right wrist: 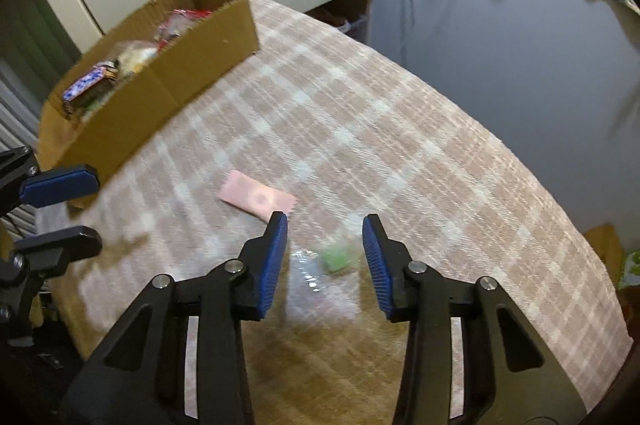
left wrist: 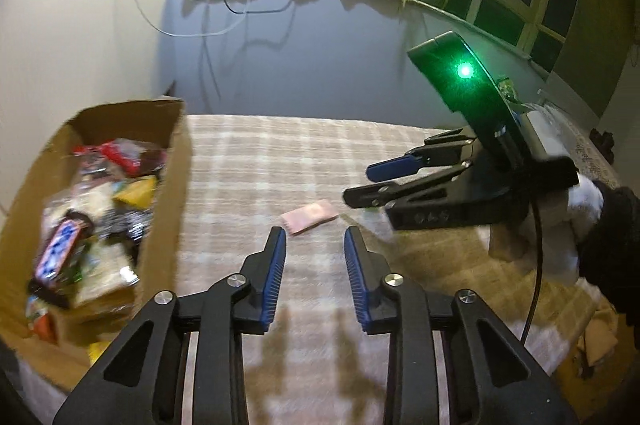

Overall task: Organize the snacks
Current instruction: 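Move both open tools back over the pink candy and green candy, then grasp the pink candy with the left tool while the right tool grasps the green-wrapped candy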

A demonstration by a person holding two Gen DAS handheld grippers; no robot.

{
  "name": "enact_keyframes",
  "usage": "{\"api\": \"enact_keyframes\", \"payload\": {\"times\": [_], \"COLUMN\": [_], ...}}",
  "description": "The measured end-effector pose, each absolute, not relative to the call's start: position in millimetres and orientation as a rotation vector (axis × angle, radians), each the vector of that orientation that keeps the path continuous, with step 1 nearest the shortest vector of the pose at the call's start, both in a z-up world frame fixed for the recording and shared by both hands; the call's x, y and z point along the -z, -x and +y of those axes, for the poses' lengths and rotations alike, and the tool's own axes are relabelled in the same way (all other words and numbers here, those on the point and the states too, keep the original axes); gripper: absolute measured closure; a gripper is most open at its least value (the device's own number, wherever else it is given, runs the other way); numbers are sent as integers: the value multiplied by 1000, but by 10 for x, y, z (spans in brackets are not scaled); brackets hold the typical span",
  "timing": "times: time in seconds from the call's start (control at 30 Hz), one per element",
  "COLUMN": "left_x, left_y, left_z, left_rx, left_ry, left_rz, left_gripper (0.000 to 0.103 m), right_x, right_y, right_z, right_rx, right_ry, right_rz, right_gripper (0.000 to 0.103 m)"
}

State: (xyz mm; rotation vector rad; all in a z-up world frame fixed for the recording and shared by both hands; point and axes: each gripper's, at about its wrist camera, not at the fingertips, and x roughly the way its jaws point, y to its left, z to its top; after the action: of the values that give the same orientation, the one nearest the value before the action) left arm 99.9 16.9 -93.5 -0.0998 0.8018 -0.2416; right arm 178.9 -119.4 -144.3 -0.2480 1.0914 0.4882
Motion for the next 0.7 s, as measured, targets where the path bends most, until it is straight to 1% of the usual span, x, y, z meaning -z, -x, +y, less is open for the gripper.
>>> {"api": "enact_keyframes", "payload": {"times": [0.2, 0.47, 0.7], "left_x": [1059, 1290, 1475], "left_y": [-1347, -1807, -1958], "left_z": [68, 18, 57], "left_rx": [254, 236, 216], "left_ry": [162, 215, 254], "left_rz": [844, 908, 972], "left_gripper": [77, 77, 77], "right_x": [1609, 1612, 1630], "right_y": [-1812, -1669, -1590], "right_z": [-1221, -1362, -1469], "right_rx": [-436, -456, -468], "right_ry": [277, 305, 309], "right_rz": [1094, 1076, 1067], "right_gripper": [63, 62, 63]}}
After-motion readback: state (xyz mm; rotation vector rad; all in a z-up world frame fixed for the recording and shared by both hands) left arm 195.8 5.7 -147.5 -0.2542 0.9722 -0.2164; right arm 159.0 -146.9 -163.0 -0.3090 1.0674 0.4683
